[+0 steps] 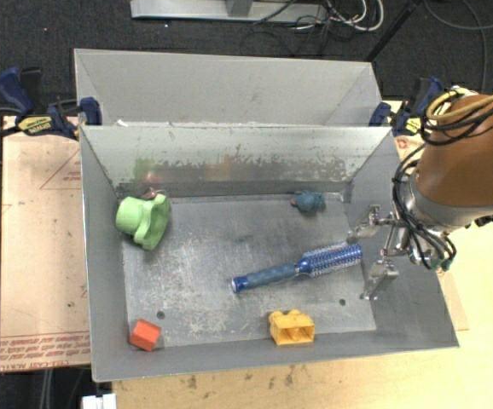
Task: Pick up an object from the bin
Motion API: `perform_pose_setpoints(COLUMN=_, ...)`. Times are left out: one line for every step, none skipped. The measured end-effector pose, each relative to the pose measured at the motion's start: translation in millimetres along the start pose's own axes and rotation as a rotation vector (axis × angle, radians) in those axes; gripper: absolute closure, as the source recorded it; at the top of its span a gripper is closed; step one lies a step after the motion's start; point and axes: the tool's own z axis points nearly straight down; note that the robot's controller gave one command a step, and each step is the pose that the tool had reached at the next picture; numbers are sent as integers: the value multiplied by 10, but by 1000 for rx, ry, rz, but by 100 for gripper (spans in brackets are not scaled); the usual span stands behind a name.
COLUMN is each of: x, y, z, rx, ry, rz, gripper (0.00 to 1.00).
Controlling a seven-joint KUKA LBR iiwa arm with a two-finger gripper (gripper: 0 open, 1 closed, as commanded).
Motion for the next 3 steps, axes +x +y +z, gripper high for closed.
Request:
perform_pose_setpoints(x=-306, y=323, z=1167, rx=3, ry=-13, rz=-270, gripper=0)
perform_pose_setpoints(x=-332, y=324, z=1131, rx=5, ry=-23, rz=-273, gripper=100)
perform_pose_setpoints(x=-374, y=284, z=-466, rx=5, ry=-18, rz=-285, gripper=100)
